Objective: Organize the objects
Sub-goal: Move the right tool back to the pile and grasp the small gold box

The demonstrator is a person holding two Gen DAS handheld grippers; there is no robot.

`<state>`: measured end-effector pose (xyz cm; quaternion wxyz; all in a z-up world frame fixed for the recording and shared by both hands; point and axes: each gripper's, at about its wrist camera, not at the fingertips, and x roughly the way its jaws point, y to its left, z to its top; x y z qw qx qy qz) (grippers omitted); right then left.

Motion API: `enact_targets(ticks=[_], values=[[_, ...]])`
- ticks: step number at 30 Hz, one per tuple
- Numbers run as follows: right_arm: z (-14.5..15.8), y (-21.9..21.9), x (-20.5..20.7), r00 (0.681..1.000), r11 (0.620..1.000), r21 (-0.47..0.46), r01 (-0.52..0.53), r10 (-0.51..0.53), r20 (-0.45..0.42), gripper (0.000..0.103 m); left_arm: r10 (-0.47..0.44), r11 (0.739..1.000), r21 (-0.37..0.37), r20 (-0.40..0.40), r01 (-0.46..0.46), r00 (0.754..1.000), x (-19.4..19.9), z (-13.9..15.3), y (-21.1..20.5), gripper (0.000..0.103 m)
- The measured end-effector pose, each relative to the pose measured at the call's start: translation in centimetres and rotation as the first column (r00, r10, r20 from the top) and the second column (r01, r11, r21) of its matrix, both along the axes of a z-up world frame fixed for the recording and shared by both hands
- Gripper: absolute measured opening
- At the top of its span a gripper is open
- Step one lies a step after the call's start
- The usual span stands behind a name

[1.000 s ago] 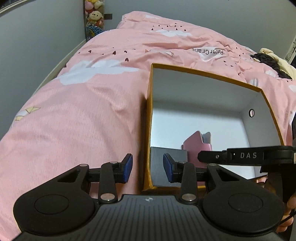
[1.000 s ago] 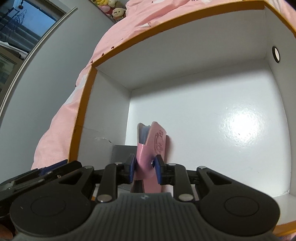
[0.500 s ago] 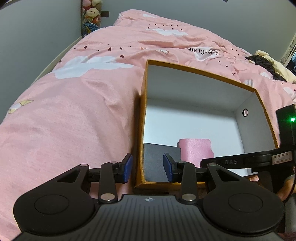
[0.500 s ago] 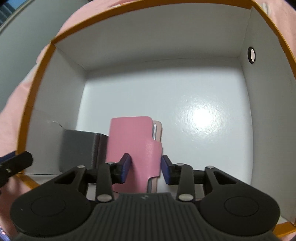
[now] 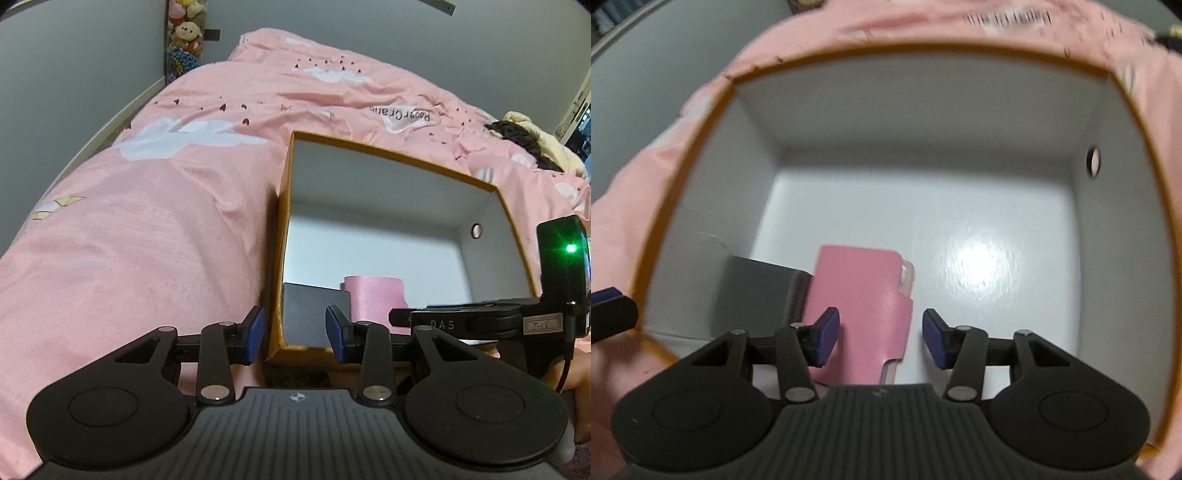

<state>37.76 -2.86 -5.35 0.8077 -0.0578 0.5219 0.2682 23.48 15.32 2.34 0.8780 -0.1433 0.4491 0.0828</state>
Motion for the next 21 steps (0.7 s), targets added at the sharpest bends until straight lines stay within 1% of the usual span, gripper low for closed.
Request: enact_targets(ticks=[5,8,11,13,17,20,21], values=[[3.6,-1.5,-3.8,0.991,0.992,0.103,-0.069,0.056,0.124,0.053,0.000,1.000,-0.031,-0.015,0.000,1.000,-2.0,0.6,-0.2,0.042],[5.3,-3.8,-5.5,0.986,0.983,0.159,-0.095,0.070,0.153,0.057,-0.005,0.998,-0.068,-0.043,0.002,0.999,-3.1,0.0,-0.4,0.042],[5.8,-4.4,-7.2,0.987,0.979,0.183,-0.092,0.066,0.144,0.057,-0.024,0.996,-0.082,-0.086,0.017,0.996,-4.1,-0.9,-1.1,0.042],[5.7,-4.6,-8.8,0.987,0.980,0.172,-0.099,0.075,0.142,0.057,-0.037,0.996,-0.086,-0.117,0.027,0.992,-4.7,-1.7,-1.7,0.042],[4.8,-5.3,-12.0,0.990,0.979,0.159,-0.130,0.119,0.078,0.058,-0.069,0.993,-0.110,-0.177,0.050,0.982,-5.9,-3.4,-2.9,0.042],[3.0,-5.1,-14.0,0.989,0.983,0.111,-0.148,0.148,0.009,0.068,-0.092,0.990,-0.122,-0.207,0.067,0.974,-6.5,-4.2,-3.7,0.042],[2.3,-4.9,-14.3,0.989,0.985,0.090,-0.146,0.148,-0.015,0.068,-0.099,0.990,-0.123,-0.214,0.073,0.972,-6.7,-4.4,-4.0,0.042]])
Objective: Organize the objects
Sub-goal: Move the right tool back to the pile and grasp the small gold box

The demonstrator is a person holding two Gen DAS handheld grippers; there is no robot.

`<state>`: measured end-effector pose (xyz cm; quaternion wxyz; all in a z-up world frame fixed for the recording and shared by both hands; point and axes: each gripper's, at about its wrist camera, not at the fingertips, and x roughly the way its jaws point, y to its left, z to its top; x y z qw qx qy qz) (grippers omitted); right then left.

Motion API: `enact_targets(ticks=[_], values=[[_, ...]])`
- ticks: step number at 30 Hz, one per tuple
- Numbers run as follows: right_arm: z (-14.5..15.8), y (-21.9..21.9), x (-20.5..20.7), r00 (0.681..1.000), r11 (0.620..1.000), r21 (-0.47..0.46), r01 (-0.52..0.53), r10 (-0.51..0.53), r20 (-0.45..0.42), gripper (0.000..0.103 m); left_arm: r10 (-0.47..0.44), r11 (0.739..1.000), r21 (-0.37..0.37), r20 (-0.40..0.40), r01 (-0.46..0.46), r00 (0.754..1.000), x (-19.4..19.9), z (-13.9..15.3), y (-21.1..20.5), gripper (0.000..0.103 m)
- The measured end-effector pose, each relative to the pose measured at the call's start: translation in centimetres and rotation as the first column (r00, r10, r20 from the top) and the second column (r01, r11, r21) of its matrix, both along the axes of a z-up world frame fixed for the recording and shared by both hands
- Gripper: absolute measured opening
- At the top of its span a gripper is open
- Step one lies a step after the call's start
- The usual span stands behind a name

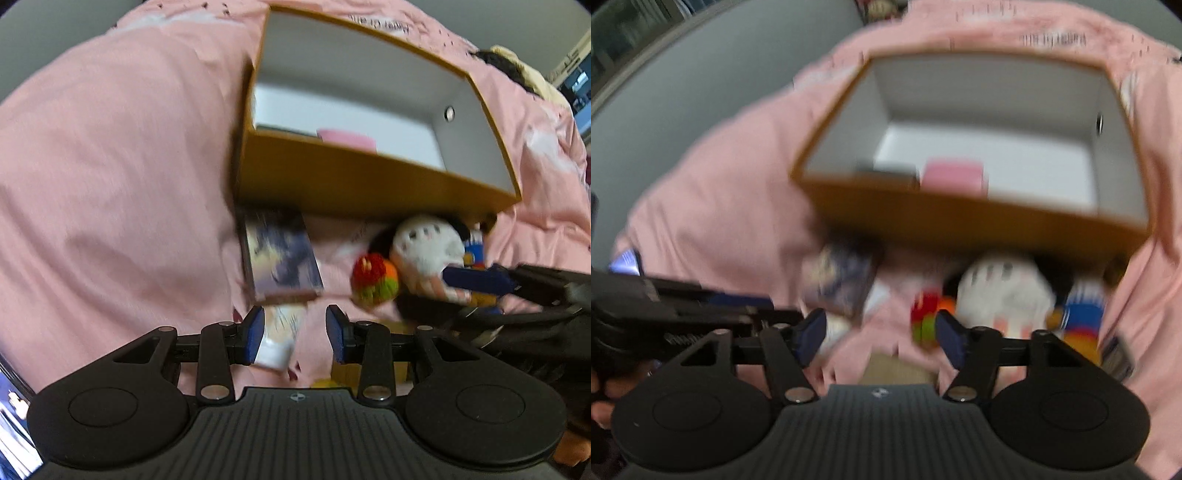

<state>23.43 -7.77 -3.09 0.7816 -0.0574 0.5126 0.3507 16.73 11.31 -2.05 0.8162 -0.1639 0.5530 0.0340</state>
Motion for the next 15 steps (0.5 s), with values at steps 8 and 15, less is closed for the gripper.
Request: enact_targets(ticks=[8,15], values=[[-3.8,-0.3,-0.4,0.987,0.995,-0.090,0.037,-0.050,-0.152,0.068,0.019,0.999,0.033,-0.008,-0.019,1.000,-1.2,-0.2,0.0,0.043],[-5.5,1.0,-1.1,0.981,0.987,-0.160,0.025,-0.055,-0.185,0.076,0.030,0.999,0.027,-0.012,-0.029,0.999,-1.6,-0.4,0.4,0.043]])
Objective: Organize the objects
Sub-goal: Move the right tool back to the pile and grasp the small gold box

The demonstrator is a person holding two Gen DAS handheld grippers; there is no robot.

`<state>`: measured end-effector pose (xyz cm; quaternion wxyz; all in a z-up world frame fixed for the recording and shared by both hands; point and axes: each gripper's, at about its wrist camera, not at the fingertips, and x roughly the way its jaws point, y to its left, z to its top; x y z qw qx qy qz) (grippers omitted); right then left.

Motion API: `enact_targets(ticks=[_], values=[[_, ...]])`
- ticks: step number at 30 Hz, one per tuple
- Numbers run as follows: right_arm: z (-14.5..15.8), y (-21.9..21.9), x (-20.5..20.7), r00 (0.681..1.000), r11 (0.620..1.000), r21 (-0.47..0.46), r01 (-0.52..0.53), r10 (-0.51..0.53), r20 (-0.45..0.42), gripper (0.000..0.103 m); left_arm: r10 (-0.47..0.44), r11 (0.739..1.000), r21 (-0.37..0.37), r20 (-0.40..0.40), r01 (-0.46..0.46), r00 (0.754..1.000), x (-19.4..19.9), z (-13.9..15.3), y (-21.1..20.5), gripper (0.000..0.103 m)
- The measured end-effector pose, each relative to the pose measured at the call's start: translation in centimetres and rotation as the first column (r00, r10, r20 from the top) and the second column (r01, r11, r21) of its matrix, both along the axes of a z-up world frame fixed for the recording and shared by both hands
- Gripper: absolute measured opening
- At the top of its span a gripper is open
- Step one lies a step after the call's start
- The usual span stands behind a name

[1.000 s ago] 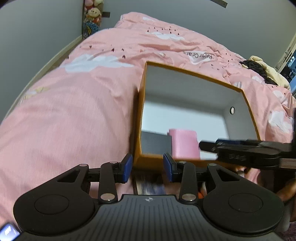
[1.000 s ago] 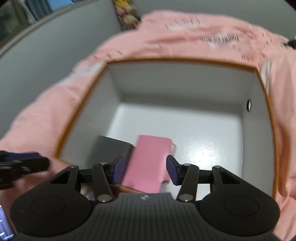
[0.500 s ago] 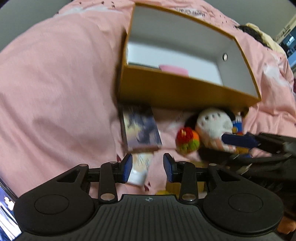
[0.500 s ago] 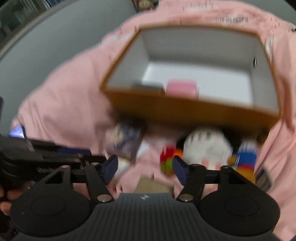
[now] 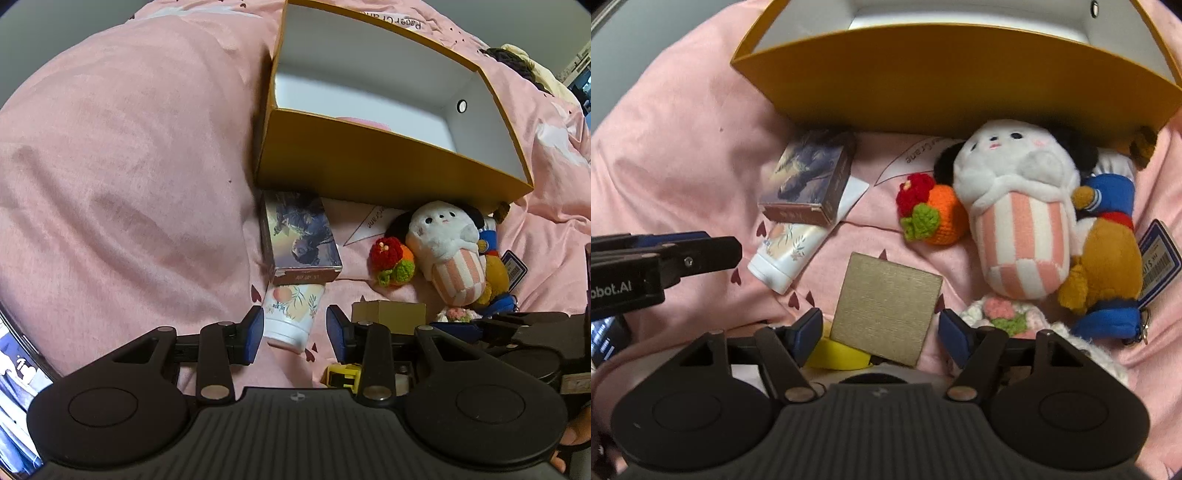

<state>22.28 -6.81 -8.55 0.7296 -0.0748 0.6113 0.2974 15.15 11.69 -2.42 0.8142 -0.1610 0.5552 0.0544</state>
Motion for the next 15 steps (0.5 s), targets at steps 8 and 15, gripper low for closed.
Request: enact_targets(ticks=[8,15], values=[[-2.0,1.8,-1.0,1.000,0.997,-0.071,-0.029,0.028,-0.010,0.067,-0.016,1.000,-0.006,0.001,0.016,1.000,0.1,-0.2,-0.4,0.043],[0.3,0.9,-1.3,0.998,0.999,-0.022,-0.035,0.036,0.047,0.066,-0.004,1.000,-0.009,-0.004,0.004,1.000,0.2,-0.4,-0.2,0.043]])
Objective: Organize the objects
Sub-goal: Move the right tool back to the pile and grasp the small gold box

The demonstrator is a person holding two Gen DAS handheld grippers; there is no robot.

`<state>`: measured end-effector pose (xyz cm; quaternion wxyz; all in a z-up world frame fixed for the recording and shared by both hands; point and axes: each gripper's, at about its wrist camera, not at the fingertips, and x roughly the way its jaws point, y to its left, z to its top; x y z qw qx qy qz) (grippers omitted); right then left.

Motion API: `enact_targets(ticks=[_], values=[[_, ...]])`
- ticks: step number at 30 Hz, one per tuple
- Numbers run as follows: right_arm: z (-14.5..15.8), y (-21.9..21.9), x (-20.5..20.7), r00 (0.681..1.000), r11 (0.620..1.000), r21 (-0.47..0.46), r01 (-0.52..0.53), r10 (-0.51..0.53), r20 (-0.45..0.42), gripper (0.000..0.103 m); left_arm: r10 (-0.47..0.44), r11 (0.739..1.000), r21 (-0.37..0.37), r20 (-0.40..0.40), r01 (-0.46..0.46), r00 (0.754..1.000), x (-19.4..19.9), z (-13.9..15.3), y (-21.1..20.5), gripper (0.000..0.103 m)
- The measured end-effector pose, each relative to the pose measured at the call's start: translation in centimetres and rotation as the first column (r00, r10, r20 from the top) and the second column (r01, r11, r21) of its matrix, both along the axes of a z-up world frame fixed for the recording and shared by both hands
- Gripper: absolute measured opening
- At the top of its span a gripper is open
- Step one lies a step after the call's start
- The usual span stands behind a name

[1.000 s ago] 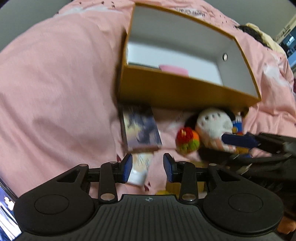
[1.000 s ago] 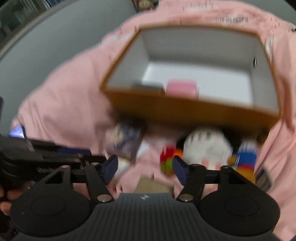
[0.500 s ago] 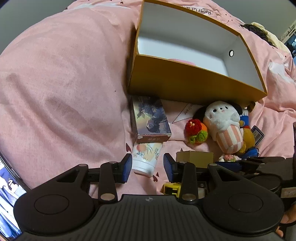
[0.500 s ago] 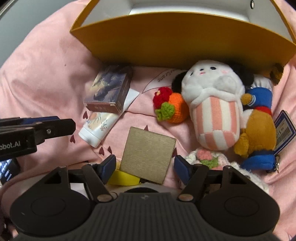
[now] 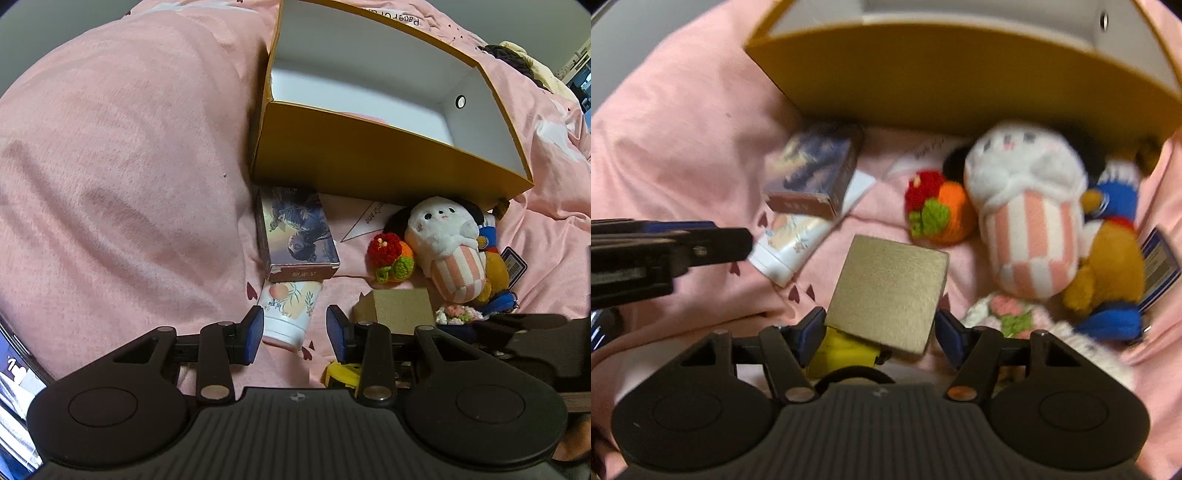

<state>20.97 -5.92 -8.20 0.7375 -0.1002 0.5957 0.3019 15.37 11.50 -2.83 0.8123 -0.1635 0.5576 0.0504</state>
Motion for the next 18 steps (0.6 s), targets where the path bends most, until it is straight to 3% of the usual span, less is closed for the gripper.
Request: enact_targets(ticks=[7,18], values=[[2.5,0.1,0.8,0.999,0.999,0.037,-0.038,0.036,0.040,0.065,-0.002,1.000,-0.008,0.000,0.002,1.000,0.1,-0.1,0.1,0.043],[0.2,0.4,2.4,1.000,0.997,0.079,-0.006,0.004,0.026,0.065,0.012,1.000,-0.013,-0.017,-0.012,1.000,0.4,-0.5,0.5,0.043]])
